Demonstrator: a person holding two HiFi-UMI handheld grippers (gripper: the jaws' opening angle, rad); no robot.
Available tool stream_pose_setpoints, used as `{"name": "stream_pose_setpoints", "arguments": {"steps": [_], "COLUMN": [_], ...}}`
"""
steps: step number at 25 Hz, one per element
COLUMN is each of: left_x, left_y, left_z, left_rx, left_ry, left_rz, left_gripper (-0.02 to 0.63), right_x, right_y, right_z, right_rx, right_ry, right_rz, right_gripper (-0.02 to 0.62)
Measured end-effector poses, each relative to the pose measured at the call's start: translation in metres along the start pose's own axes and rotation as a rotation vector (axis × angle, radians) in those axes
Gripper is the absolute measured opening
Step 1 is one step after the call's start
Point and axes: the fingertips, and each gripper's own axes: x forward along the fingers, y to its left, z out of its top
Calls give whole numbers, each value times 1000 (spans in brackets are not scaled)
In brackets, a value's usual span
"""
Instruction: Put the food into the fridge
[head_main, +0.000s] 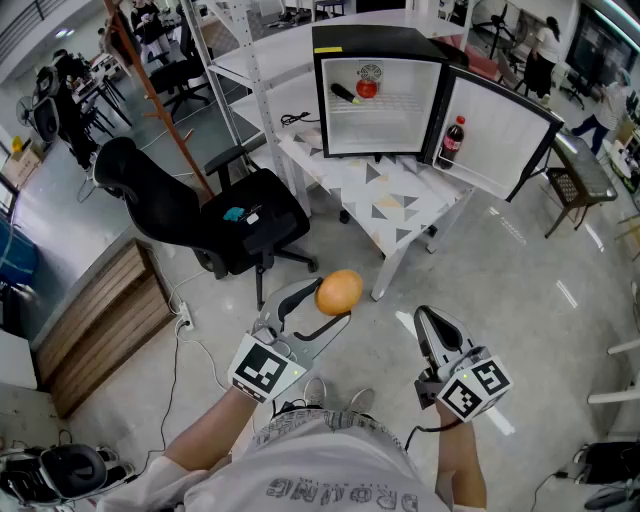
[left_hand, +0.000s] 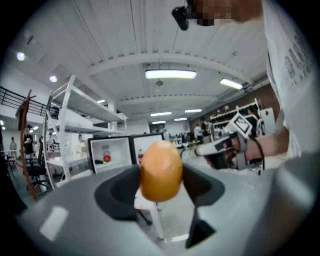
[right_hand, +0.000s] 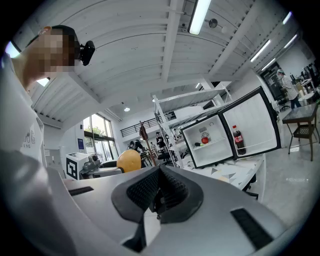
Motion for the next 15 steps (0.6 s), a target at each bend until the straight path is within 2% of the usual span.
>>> {"name": "stream_pose_setpoints", "arguments": {"steps": [15], "left_x": [0], "left_y": [-4], "left_z": [-3], "left_rx": [-7], "left_ry": [9], "left_rz": [-10], "left_gripper": [278], "right_x": [3], "right_y": [0], "right_z": [-3], "right_rx": [-12], "right_ry": [7], "right_rz": [-33], "right_gripper": [2]}}
